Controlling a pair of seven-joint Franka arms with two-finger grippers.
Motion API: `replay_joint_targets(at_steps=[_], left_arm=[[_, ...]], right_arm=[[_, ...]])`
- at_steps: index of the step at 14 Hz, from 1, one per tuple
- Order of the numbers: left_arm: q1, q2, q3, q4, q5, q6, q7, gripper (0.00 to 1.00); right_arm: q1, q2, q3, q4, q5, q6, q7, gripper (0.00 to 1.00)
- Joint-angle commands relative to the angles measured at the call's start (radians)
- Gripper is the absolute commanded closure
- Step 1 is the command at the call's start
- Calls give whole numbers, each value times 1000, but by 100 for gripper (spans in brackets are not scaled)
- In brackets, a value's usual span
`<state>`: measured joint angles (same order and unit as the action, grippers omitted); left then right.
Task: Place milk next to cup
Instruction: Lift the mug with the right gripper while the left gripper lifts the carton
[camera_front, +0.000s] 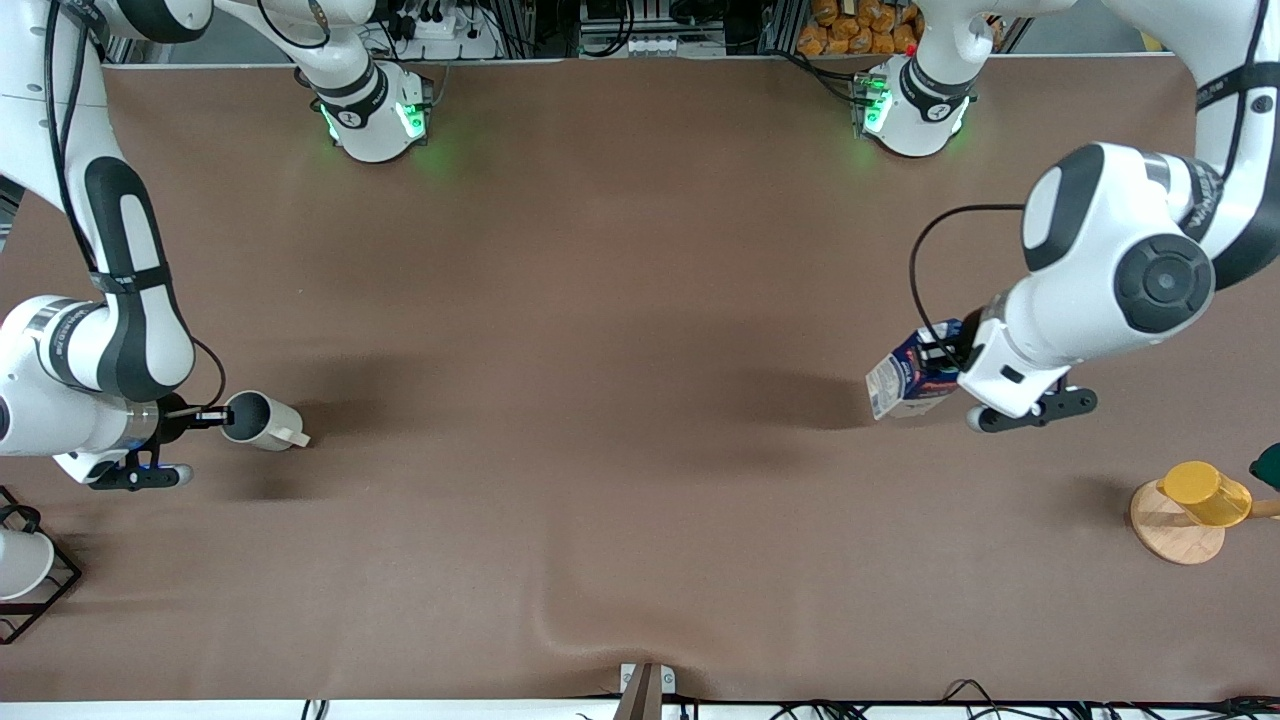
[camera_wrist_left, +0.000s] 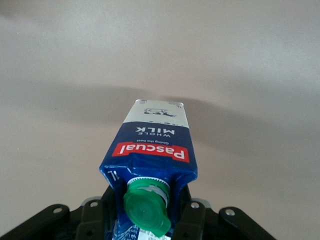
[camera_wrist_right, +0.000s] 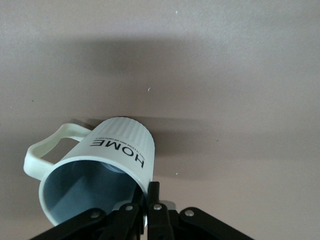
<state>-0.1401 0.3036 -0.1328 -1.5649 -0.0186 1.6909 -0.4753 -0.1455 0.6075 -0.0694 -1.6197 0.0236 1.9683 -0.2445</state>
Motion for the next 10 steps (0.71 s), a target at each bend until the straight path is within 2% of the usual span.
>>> replay_joint_targets(at_steps=[1,3,6,10], left_arm=[[-36,-8,2,46,-6,-49,-54,51],[-49,-21,1,56,-18,-53,-62,51],[-42,-31,-45,54,-18,-53,-52,51],[-39,-35,-68,46,-18,-103,-86,53]], right_arm=[[23,-25,13,17,-2,-72,82,100],[50,-35,16,53,15,-164,140,100],[70,-55,17,87,189,-271,217,100],[190,-91,16,98,199,-307,462,100]])
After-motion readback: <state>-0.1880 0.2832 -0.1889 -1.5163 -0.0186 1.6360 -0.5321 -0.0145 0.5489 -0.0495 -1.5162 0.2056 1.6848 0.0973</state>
